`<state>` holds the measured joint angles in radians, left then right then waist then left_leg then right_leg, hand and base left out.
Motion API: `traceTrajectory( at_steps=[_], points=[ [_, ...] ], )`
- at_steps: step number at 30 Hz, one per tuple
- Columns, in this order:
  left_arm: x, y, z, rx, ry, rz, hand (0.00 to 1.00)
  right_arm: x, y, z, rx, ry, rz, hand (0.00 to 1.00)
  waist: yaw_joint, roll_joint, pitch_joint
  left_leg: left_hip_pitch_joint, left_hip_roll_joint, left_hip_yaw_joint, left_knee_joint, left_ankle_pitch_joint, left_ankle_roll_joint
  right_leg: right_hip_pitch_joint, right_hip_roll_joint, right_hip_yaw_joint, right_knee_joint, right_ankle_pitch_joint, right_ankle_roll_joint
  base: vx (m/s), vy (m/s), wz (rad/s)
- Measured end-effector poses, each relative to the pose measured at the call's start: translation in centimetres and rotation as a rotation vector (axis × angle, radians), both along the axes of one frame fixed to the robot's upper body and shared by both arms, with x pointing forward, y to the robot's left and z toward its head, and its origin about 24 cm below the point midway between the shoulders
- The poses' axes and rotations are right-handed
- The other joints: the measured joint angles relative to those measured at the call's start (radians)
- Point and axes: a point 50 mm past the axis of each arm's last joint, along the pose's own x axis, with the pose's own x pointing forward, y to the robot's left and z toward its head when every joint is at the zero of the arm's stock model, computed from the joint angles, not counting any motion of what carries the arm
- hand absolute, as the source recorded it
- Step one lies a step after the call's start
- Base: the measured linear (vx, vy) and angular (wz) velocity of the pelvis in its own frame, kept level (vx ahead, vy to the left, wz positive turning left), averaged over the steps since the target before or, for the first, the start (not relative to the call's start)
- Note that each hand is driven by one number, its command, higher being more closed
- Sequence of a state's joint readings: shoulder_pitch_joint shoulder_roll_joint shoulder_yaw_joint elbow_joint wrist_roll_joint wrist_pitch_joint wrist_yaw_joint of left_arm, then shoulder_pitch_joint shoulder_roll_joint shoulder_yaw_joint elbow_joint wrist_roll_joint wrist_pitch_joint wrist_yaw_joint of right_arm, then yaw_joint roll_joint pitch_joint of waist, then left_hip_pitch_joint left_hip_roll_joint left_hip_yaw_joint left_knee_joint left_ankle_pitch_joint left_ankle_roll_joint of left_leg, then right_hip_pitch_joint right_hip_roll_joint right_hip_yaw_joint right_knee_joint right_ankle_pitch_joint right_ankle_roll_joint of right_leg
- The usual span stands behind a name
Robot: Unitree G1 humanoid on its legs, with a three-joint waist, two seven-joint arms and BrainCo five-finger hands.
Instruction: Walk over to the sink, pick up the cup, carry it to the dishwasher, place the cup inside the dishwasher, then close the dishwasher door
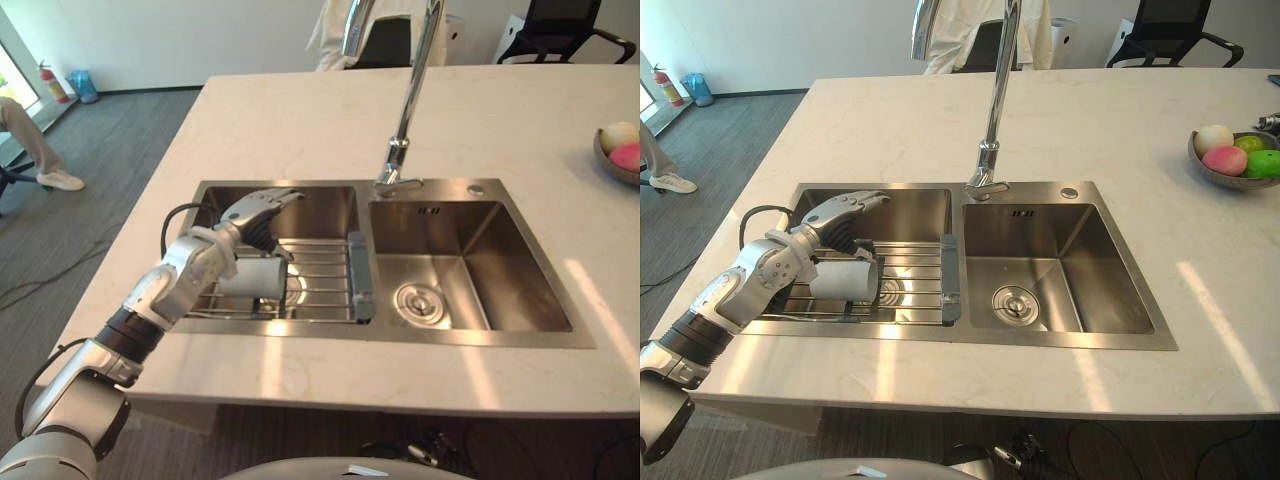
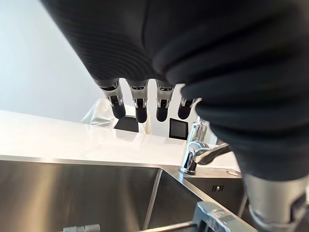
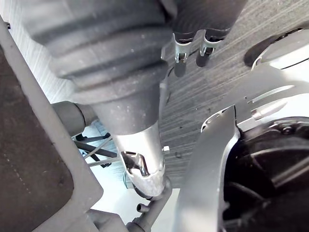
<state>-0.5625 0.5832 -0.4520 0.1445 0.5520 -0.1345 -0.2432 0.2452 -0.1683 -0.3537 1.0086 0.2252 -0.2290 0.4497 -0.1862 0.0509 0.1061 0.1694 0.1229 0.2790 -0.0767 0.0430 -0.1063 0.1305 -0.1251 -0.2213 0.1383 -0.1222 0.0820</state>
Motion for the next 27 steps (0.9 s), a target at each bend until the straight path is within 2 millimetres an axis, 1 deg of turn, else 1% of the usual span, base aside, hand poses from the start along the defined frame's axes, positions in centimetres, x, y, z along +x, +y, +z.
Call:
traceTrajectory(
  at_steps=[3,7,10,15,17,18,22,27],
  points=[
    [-0.5,0.4,-0.4,0.049,0.038,-0.024,0.00,0.0,0.4,-0.2,0.013,0.015,0.023,0.00,0.002,-0.005,0.005,0.003,-0.003,-0.004,-0.002,0.004,0.006,0.007,-0.001,-0.007,-0.020,0.008,0.011,-0.15,0.013,0.03],
    [-0.9,0.6,-1.1,0.086,0.093,-0.038,0.00,-0.2,0.4,-0.2,0.014,0.027,0.026,0.00,0.007,-0.002,0.016,-0.002,-0.004,-0.006,-0.009,0.015,0.016,0.007,-0.002,-0.011,-0.028,0.012,0.006,-0.15,0.010,0.06],
    [-1.9,0.4,-1.5,0.097,0.129,-0.066,0.00,-0.5,0.2,-0.2,0.010,0.034,0.026,0.00,0.008,-0.001,0.015,-0.011,-0.004,-0.008,-0.009,0.014,0.016,0.009,0.000,-0.012,-0.052,0.028,0.014,-0.08,0.021,0.01],
    [-2.3,0.7,-2.4,0.108,0.173,-0.059,0.00,-1.0,0.1,-0.3,-0.004,0.064,0.026,0.00,0.011,-0.001,0.014,-0.014,-0.008,-0.009,-0.009,0.018,0.015,0.023,0.005,-0.010,-0.096,0.058,0.017,0.00,0.009,-0.02],
    [-2.3,0.8,-2.7,0.108,0.184,-0.050,0.00,-1.0,0.1,-0.3,-0.011,0.070,0.034,0.00,0.013,-0.003,0.014,-0.016,-0.010,-0.008,-0.009,0.019,0.019,0.025,0.006,-0.009,-0.108,0.066,0.015,0.06,0.007,-0.05],
    [-2.3,0.9,-2.9,0.110,0.189,-0.040,0.00,-1.0,0.1,-0.3,-0.013,0.071,0.037,0.00,0.016,-0.005,0.013,-0.017,-0.011,-0.007,-0.009,0.018,0.019,0.027,0.006,-0.009,-0.117,0.074,0.024,0.06,0.010,-0.04],
    [-2.1,1.5,-3.2,0.112,0.192,0.002,0.00,-0.8,0.1,-0.3,-0.025,0.073,0.037,0.00,0.016,-0.008,0.012,-0.017,-0.012,-0.006,-0.009,0.014,0.017,0.040,0.009,-0.012,-0.137,0.083,0.023,0.08,0.000,0.01],
    [-1.2,3.0,-3.7,0.080,0.168,0.110,0.00,0.3,0.2,-0.2,-0.036,0.056,0.057,0.00,0.013,-0.008,0.013,-0.015,-0.011,-0.001,-0.009,0.013,0.015,0.048,0.013,-0.011,-0.153,0.085,0.020,0.02,-0.003,0.00]
  ],
)
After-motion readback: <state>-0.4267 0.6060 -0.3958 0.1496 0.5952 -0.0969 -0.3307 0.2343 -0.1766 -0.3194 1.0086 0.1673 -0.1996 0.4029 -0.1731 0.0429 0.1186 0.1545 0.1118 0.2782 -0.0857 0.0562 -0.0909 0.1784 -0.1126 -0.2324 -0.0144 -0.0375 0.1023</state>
